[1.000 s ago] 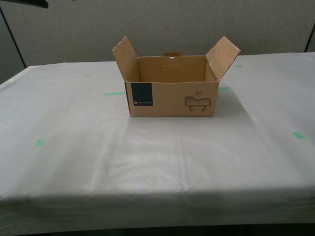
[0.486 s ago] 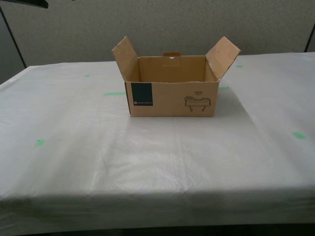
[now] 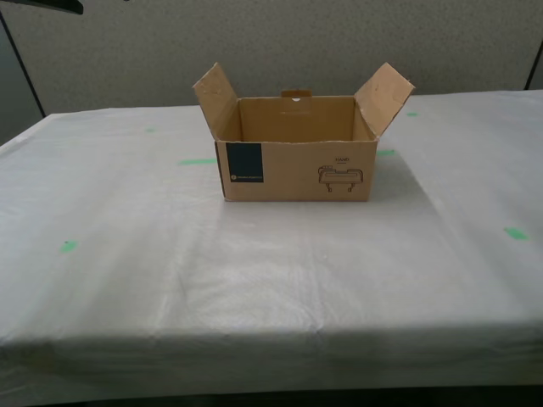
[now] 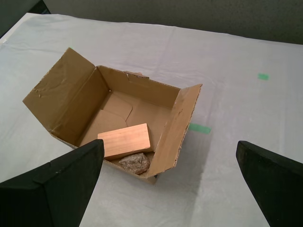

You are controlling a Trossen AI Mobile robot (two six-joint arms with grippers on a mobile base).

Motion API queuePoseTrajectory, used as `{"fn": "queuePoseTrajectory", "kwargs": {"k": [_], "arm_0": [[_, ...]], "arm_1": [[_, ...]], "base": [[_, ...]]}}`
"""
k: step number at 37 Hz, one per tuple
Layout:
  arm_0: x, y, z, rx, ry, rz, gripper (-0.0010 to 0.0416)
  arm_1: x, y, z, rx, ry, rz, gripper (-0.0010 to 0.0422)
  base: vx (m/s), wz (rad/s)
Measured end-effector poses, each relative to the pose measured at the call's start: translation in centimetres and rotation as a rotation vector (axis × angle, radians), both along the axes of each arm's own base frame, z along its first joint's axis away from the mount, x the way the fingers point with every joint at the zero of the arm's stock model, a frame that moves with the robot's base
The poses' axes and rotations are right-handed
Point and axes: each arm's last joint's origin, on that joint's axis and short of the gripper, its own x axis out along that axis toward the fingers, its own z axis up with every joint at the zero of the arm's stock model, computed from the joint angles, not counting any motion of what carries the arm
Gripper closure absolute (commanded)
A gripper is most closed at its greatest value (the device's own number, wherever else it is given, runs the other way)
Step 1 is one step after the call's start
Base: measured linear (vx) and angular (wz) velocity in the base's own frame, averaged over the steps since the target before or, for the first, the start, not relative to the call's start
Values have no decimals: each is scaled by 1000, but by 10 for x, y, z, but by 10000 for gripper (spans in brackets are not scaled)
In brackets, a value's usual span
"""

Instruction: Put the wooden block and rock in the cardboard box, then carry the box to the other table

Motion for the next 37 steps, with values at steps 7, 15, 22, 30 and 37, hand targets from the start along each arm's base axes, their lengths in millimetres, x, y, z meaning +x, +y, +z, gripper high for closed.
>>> {"fn": "queuePoseTrajectory", "kwargs": {"k": [7,15,22,30,37], "arm_0": [[0,0,0,0,0,1,16],[0,0,0,0,0,1,16],[0,0,0,0,0,1,16],[0,0,0,0,0,0,16],[0,0,0,0,0,0,16]], "arm_1": [[0,0,0,0,0,0,108],[0,0,0,0,0,0,108],[0,0,0,0,0,0,108],[0,0,0,0,0,0,108],[0,0,0,0,0,0,108]], "base": [[0,0],[0,0],[0,0],[0,0],[0,0]]}}
